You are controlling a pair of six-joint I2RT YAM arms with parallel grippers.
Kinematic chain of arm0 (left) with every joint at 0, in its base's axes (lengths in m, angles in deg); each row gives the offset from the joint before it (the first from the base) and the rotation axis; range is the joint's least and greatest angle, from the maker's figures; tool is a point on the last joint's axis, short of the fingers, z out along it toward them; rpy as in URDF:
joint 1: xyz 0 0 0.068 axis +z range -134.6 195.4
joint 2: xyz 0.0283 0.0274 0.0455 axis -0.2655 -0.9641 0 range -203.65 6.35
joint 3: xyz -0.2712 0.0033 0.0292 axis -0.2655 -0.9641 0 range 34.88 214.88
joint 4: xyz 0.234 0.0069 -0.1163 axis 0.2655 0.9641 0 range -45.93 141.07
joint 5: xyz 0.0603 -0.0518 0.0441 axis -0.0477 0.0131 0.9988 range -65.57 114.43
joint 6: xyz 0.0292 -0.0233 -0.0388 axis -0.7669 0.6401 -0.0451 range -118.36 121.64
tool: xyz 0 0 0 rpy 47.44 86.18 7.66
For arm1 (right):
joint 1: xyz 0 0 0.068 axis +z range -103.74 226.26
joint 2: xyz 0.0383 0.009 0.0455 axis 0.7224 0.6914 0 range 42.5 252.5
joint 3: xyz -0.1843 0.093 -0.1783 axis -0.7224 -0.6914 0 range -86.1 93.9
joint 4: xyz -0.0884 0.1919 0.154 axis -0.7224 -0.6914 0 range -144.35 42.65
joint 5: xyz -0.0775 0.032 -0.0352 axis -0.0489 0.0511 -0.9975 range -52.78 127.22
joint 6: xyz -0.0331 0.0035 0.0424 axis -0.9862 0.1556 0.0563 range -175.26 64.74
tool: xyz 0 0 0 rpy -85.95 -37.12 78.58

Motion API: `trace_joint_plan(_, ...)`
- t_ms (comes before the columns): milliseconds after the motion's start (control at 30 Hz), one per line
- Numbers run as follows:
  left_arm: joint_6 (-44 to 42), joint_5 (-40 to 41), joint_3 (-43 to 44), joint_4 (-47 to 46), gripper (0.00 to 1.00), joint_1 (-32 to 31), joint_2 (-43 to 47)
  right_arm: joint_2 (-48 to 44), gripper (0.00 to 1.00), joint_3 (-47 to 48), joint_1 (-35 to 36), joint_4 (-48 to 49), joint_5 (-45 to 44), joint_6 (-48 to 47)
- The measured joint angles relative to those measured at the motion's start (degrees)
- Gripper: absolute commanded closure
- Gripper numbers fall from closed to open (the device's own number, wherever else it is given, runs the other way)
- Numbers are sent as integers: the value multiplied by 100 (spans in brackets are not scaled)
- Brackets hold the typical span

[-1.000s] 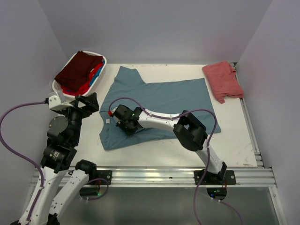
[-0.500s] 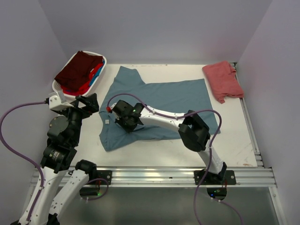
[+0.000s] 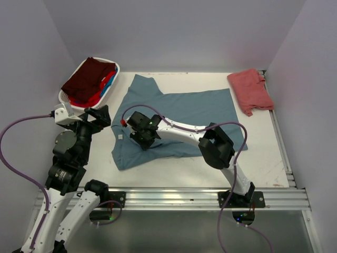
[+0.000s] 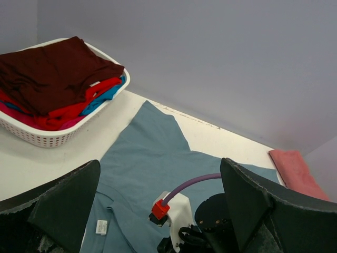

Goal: Fold and stack the t-shirts
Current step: Fold the tshirt

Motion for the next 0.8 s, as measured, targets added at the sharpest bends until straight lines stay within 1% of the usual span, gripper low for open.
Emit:
trace_joint_plan(267,0,26,0,4,0,0,15,170,78,0,-24,-15,107,-2)
trace_joint_plan(300,0,26,0,7,0,0,15,170,79,0,-26,-17,116,-2)
trace_joint_plan(433,0,28,0,20,0,0,15,170,100,0,-33,-17,125,-7)
trace_joint_plan(667,0,28,0,33,0,0,15,170,100,0,-195,7,92,101)
trace_joint_plan(800,0,26,0,35,0,0,15,170,100,0,-673,160,76,313)
